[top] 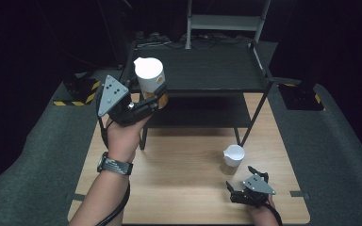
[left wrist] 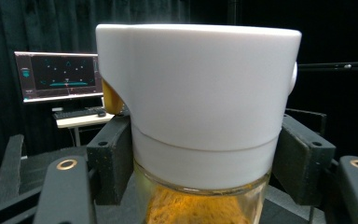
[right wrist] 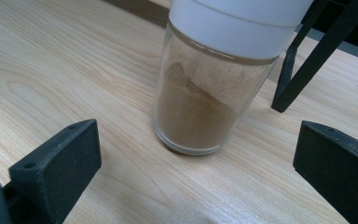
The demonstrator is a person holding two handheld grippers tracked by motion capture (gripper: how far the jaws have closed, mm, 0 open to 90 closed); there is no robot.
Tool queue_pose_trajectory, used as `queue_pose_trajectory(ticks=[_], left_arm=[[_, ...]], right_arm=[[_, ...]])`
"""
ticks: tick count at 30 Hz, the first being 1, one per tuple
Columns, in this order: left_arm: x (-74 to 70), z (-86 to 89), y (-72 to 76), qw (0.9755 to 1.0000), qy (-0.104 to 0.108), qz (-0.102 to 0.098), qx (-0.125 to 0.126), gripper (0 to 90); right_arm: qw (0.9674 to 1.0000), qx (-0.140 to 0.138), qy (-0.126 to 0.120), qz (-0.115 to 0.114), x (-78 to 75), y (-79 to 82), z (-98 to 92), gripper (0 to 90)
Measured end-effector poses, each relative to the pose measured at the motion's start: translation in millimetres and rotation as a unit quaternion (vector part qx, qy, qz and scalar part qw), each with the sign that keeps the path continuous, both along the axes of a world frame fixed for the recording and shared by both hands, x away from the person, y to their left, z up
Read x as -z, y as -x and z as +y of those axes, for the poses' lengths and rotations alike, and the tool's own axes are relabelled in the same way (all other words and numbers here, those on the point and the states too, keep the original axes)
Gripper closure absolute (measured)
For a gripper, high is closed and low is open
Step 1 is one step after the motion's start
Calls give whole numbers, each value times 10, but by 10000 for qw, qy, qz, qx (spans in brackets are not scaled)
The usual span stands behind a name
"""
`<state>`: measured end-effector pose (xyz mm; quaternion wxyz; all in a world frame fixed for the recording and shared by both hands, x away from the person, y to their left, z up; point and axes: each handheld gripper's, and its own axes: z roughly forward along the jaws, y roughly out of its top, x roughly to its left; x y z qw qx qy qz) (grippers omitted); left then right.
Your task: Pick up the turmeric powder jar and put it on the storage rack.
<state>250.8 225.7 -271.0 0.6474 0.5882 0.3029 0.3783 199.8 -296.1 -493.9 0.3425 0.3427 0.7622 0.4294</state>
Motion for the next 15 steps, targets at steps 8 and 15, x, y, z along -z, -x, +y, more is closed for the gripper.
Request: queue_pose_trajectory(ticks=[8,15], left_arm=[[-128,-88,-166,10000,-21,-14,-69,304],[-226,-178,-322,9999,-45,26,-119,304]], right_arm=[[10000,1,-53,12,2,-3,-15,5],[9999,6,-99,35,1,-6,-25,5]])
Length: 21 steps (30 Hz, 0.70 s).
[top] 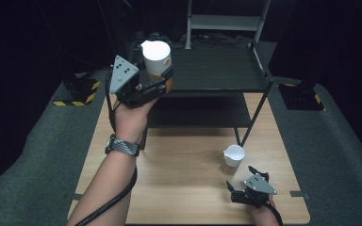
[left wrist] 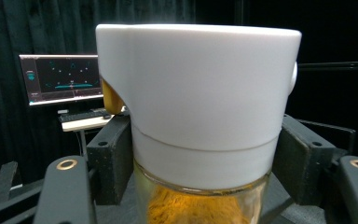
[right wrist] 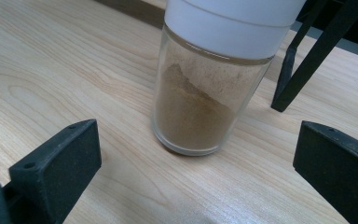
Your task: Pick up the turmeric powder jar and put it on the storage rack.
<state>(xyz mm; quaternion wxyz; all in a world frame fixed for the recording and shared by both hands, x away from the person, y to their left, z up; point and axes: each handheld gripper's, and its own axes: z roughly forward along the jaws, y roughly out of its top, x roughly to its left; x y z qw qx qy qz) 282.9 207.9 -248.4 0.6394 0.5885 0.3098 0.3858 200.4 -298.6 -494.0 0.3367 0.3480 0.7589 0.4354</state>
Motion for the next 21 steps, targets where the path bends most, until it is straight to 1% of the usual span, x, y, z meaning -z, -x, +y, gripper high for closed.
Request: queue_pose_trajectory(ticks=[7,10,14,16,21], left_arm=[[-34,-82,-135,10000,61,58,-49,305],[-47,-129,-197,9999,19,84,-99,305],[-41,-159,-264,9999,43,105,-115,304],[-33,-177,-296,9998,75,131,-127,305],[-27,-214,-371,9996,81,208,-184,304]], right_arm=[[10000,-4,-31,-7,5,1,-11,5],[10000,-9,-26,0,2,-1,-12,5],[10000,-11,-29,-2,3,-1,-12,5],[10000,-19,-34,-4,5,-1,-16,5],[10000,-22,-59,1,6,-3,-24,5]])
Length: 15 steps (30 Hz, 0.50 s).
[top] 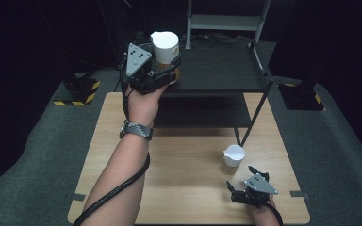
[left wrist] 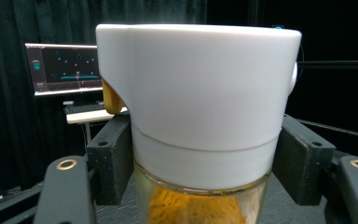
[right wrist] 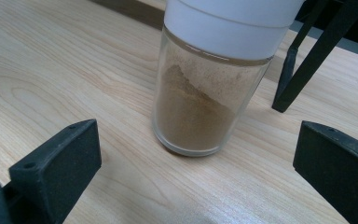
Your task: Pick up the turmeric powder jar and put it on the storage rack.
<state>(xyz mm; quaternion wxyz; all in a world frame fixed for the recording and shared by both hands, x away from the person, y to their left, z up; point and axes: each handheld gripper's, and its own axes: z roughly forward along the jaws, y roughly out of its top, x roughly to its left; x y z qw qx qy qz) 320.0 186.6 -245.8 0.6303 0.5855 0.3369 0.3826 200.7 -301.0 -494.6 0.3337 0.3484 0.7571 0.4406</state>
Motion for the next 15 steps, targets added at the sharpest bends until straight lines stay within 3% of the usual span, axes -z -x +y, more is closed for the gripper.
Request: queue_pose_trajectory(ticks=[15], left_arm=[[-3,-40,-134,9998,69,174,-63,304]], right_arm=[[10000,-34,0,17,-4,-9,-9,5]])
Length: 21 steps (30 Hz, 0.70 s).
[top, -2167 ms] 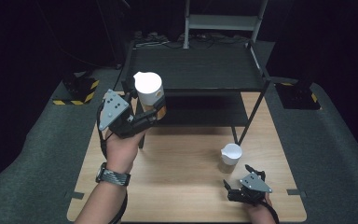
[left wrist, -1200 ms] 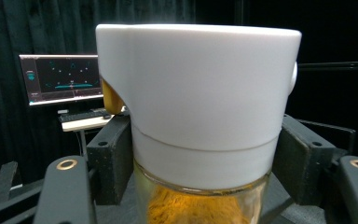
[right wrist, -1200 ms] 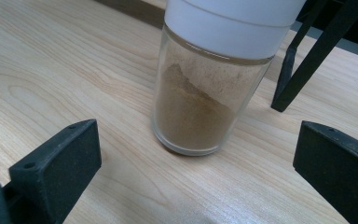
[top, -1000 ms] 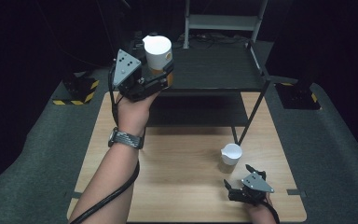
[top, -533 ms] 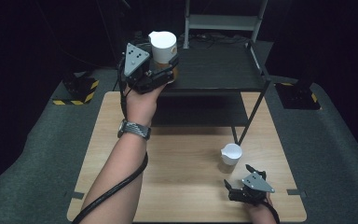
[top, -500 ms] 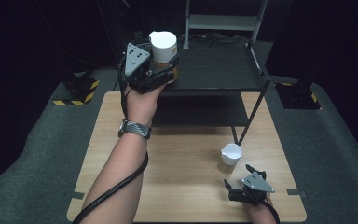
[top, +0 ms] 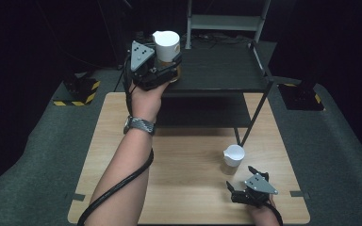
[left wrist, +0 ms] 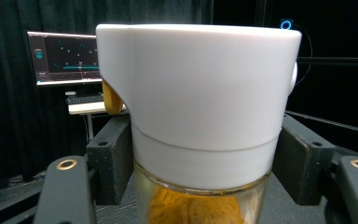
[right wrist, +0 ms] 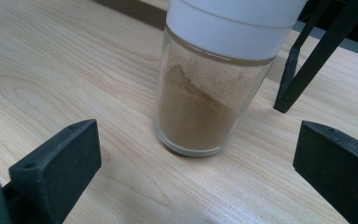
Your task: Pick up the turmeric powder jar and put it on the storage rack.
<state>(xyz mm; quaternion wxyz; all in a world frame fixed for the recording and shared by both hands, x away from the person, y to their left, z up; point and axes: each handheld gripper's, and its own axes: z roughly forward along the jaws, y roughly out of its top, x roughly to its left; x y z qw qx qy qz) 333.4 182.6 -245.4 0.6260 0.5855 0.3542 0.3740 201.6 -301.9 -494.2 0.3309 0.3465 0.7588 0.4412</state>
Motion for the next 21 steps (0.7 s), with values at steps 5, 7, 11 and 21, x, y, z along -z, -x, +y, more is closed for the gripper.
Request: queue_pose_trajectory(ticks=[5,7,11,21], left_arm=[[-9,-22,-27,10000,-32,16,-8,303],[-7,-24,-37,10000,-22,22,-8,303],[-1,-20,-62,10000,9,35,8,302],[-13,-19,-55,10000,-1,56,7,300]], right_arm=[[10000,-4,10,-2,-1,0,1,5],[10000,-7,15,-3,-1,0,2,4],[10000,-15,0,16,-4,-5,-4,4],[10000,-28,7,16,-5,-10,-6,5]])
